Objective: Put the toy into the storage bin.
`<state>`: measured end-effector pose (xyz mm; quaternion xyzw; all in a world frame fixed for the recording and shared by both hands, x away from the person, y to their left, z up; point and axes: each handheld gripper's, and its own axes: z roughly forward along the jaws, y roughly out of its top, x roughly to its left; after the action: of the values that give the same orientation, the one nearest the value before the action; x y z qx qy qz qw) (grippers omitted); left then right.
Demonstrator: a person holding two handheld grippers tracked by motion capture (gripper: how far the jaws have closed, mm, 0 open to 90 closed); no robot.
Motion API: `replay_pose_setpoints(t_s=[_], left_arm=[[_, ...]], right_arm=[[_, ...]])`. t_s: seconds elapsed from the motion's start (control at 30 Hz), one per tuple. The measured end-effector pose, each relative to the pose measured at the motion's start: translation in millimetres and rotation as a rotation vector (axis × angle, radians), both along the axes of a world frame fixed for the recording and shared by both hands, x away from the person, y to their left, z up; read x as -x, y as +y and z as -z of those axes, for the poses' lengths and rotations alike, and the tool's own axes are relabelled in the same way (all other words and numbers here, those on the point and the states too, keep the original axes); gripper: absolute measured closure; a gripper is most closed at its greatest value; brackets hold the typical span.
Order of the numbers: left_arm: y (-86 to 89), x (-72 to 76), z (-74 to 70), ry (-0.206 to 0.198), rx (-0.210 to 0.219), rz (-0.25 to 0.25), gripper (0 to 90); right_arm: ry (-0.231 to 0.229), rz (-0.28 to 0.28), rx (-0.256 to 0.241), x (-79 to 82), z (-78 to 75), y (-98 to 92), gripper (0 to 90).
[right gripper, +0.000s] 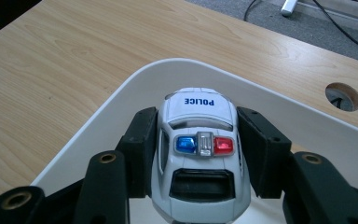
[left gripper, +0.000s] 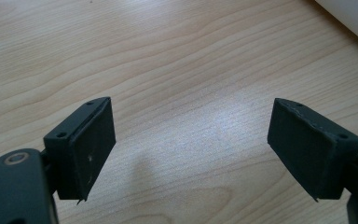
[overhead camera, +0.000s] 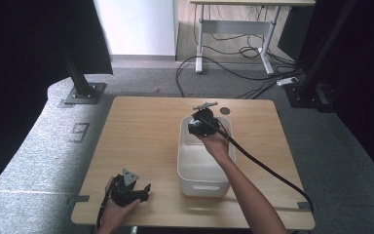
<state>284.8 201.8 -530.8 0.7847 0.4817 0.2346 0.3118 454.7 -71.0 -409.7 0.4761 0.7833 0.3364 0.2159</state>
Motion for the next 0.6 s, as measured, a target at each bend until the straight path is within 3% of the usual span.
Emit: replay_pose_setpoints(t_s=[0.27, 0.6], left_arm=[[0.2, 0.1, -0.1, 0.0, 0.001, -0.001, 15.1], [0.9, -0.2, 0.0, 0.002, 0.002, -0.002, 15.1]], right_arm=[[0.02, 0.005, -0.032, -8.0, -0.5, -1.8, 50.2], [0.036, 0.002, -0.026, -15.5, 5.8, 3.6, 50.2]])
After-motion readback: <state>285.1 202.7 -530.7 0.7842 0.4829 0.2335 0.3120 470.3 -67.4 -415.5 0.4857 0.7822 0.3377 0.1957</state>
